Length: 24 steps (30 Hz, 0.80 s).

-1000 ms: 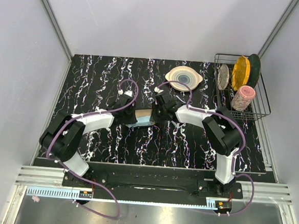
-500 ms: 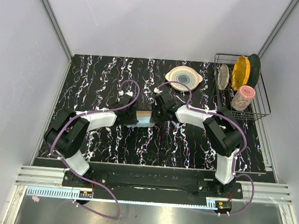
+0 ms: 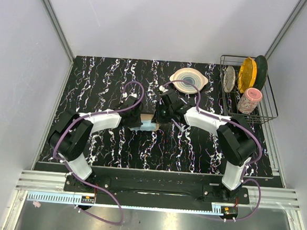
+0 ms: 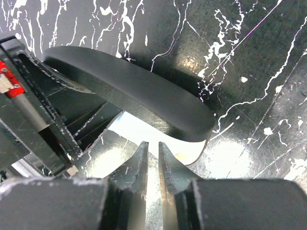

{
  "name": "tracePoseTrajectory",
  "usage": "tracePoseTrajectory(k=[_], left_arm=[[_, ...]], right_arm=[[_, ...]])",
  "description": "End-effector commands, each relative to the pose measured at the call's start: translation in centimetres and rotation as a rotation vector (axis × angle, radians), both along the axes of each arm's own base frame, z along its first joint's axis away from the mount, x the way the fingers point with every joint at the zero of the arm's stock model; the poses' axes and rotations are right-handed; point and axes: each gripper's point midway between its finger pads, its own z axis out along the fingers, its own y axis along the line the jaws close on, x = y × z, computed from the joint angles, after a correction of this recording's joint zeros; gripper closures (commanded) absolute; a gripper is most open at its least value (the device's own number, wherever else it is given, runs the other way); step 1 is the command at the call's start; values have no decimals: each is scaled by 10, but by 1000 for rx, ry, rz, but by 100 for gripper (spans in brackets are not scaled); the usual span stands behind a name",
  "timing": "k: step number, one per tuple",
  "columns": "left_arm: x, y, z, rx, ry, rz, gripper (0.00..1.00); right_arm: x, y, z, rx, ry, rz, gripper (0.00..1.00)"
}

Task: Organize the sunglasses
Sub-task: Place the folded cleaning cloth in the sunglasses case.

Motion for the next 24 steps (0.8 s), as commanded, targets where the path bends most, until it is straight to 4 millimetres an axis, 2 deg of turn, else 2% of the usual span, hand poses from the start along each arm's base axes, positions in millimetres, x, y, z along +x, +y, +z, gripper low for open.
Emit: tracePoseTrajectory(k=[1, 2, 8, 18, 24], left_arm=[[-25, 17, -37, 99, 129, 8, 100], [-25, 17, -38, 100, 132, 8, 100], [-26, 17, -39, 104, 137, 6, 100], [-27, 17, -39, 100, 142, 5, 100], [-28, 16, -40, 97, 150, 4, 100]], right_arm=[[6, 11, 38, 66, -54, -3, 80], [6, 8, 34, 45, -46, -12, 80], [1, -5, 16, -11, -8, -54, 62], [1, 0, -9, -33, 45, -55, 60], [0, -3, -27, -64, 80, -67, 59]])
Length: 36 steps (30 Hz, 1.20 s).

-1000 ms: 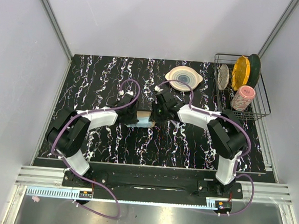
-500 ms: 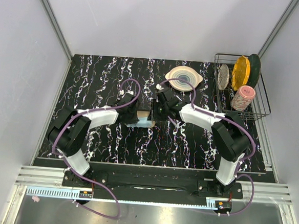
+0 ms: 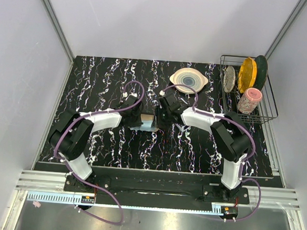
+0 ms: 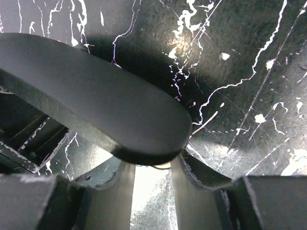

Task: Organize the sunglasses
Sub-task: Place the folded cleaning cloth in the sunglasses case, then smooth out the folded cleaning cloth near the sunglasses case.

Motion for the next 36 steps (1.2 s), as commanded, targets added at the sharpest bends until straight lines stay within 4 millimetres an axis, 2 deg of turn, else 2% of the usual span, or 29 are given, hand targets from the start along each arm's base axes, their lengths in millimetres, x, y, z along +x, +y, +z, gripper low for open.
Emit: tracePoseTrajectory(k=[1, 7, 11, 20, 21, 27, 32, 35, 36], left_arm=[[-29, 16, -40, 90, 138, 0, 100], [-30, 15, -42, 85, 148, -2, 100], [-31, 15, -43, 84, 152, -1, 100], [-33, 16, -46, 93, 166, 2, 100], [-32, 16, -46, 93, 166, 2, 100], [-33, 17, -48, 97, 174, 5, 100], [-33, 18, -48, 99, 171, 5, 100], [-33, 18, -48, 100, 175, 4, 100], [-33, 17, -48, 100, 175, 3, 100]], right_arm=[[7, 8, 0, 1, -8, -8, 60], [3, 16, -11, -1, 14, 15, 59], [0, 26, -4, 51, 28, 38, 60], [-9, 54, 50, 281, -6, 115, 62], [-9, 54, 59, 300, -20, 118, 62], [-17, 46, 78, 322, -48, 116, 62], [-17, 40, 80, 314, -63, 103, 63], [-13, 42, 74, 289, -59, 105, 65], [-12, 42, 66, 275, -50, 104, 66]])
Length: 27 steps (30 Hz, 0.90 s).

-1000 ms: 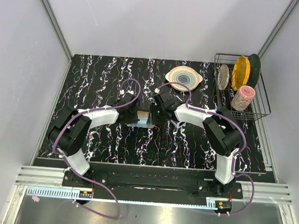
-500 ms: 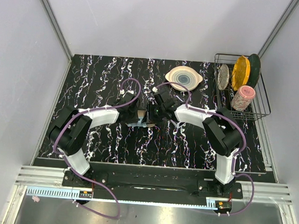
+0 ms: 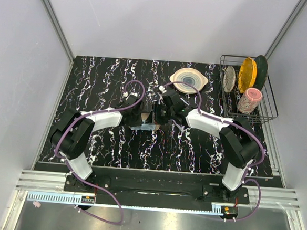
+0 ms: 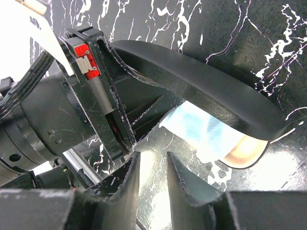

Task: Organize the sunglasses
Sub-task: Smooth out the folded cleaning cloth near the sunglasses case.

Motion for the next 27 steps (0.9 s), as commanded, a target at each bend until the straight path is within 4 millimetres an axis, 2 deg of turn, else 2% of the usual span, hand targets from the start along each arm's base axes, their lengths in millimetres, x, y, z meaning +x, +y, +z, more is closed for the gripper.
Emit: tracePoseTrajectory(k=[1, 8, 11, 16, 21, 27], left_arm=[[-37, 20, -47, 104, 169, -2, 100], [-36, 21, -47, 110, 168, -4, 100], [-37, 21, -47, 112, 172, -4, 100], [-37, 21, -47, 115, 172, -3, 100], [-38, 23, -49, 122, 178, -2, 100], [-38, 25, -48, 130, 179, 2, 100]], right_arm=[[7, 5, 1, -16, -32, 5, 69], [27, 3, -20, -133, -71, -12, 75], [30, 0, -38, -194, -59, -16, 77], [26, -10, -53, -281, -62, -23, 78], [19, -29, -63, -364, -66, -34, 70], [28, -51, -69, -468, -123, -81, 68]])
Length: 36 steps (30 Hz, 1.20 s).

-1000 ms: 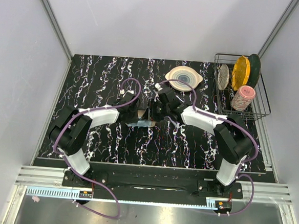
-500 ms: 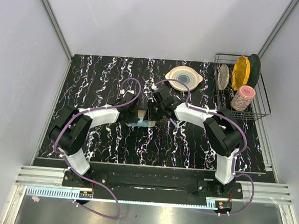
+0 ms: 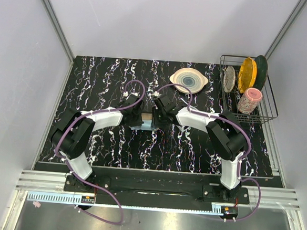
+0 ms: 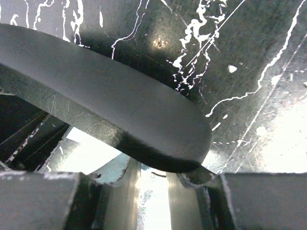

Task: Organize the sunglasses
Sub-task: Smooth out the folded cleaning cloth near the sunglasses case.

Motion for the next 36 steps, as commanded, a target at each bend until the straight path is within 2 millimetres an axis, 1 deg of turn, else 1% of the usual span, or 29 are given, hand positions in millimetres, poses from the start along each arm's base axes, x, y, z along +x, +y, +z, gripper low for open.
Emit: tracePoseTrajectory(k=[1, 4, 7, 10, 13, 16, 18, 20, 24, 25, 28, 32, 36], left_arm=[[-38, 25, -47, 126, 167, 3, 100], [-38, 26, -47, 128, 168, 5, 100], [-37, 26, -46, 130, 165, 5, 100], [-37, 25, -46, 128, 164, 3, 100], [-37, 25, -46, 126, 164, 2, 100], [-36, 25, -45, 125, 161, 1, 100], [-37, 24, -46, 124, 162, 0, 100], [-36, 24, -44, 121, 158, 0, 100], [-36, 23, -44, 117, 157, -1, 100], [-35, 23, -43, 117, 155, -1, 100], [-36, 23, -44, 116, 157, -2, 100], [-35, 23, -43, 116, 156, -2, 100], [-36, 24, -43, 121, 156, 0, 100]], right_arm=[[11, -23, 5, -121, -93, -24, 68], [15, -25, 9, -133, -114, -30, 68], [19, -25, 21, -125, -143, -35, 68], [24, -22, 38, -97, -179, -46, 69], [25, -17, 52, -58, -201, -44, 69], [22, -6, 57, -5, -185, -16, 69], [16, 3, 57, 25, -163, 17, 70], [10, 11, 51, 45, -134, 51, 71], [4, 15, 41, 48, -101, 74, 78], [2, 15, 36, 42, -92, 79, 81], [-5, 13, 27, 32, -71, 95, 85], [-15, 6, 10, -3, -26, 116, 88], [-20, -7, -3, -57, -12, 111, 90]])
